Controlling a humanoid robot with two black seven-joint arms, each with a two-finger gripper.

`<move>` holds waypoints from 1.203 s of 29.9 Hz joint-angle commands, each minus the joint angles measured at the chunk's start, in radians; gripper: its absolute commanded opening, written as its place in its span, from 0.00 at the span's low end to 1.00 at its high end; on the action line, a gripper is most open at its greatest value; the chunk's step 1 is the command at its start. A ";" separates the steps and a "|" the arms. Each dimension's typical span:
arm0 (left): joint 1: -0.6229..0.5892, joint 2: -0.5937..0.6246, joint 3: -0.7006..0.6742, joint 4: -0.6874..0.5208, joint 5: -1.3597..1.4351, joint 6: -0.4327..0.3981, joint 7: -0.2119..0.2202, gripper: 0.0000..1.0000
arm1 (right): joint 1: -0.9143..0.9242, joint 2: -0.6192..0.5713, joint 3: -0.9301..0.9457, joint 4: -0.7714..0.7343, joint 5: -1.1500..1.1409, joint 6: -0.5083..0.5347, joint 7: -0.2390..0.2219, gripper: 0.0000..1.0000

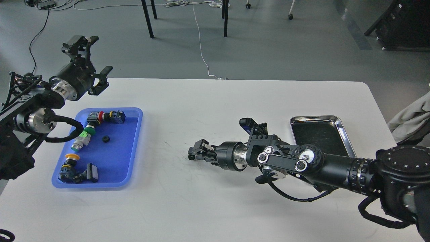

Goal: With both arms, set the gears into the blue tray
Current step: 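Carry the second black piece toward the table center and release it, then retract the right arm up and away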

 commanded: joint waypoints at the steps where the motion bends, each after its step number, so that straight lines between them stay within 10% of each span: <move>1: 0.000 0.000 0.002 0.000 0.000 0.000 -0.001 0.98 | 0.002 0.000 0.004 0.001 0.000 -0.001 0.000 0.75; 20: -0.002 0.002 0.012 -0.008 0.005 0.017 0.002 0.98 | 0.082 -0.006 0.449 -0.031 0.141 0.040 -0.005 0.93; 36: 0.037 0.262 0.020 -0.426 0.331 0.017 0.011 0.98 | -0.323 -0.644 0.970 0.132 0.646 0.278 -0.009 0.93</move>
